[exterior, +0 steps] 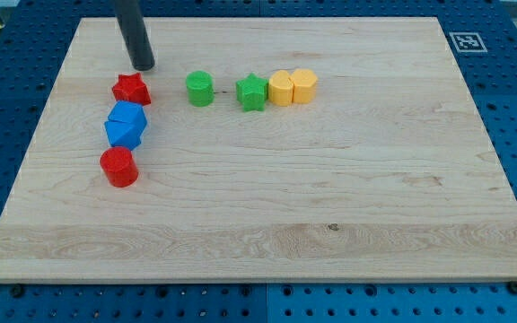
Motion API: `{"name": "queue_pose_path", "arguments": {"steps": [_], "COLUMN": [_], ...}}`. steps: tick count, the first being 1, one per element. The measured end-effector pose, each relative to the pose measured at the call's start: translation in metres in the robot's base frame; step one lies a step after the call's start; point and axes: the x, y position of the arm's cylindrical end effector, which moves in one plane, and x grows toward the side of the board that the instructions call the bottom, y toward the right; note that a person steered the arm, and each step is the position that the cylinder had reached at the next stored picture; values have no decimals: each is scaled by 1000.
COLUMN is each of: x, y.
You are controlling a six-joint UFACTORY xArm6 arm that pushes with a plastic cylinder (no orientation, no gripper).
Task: Nudge the blue triangle left a bit
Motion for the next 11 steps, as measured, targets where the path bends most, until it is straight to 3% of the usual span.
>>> {"name": "queue_pose_path", "arguments": {"steps": [2,6,11], "x": [33,142,148], "y": [40,45,5]}}
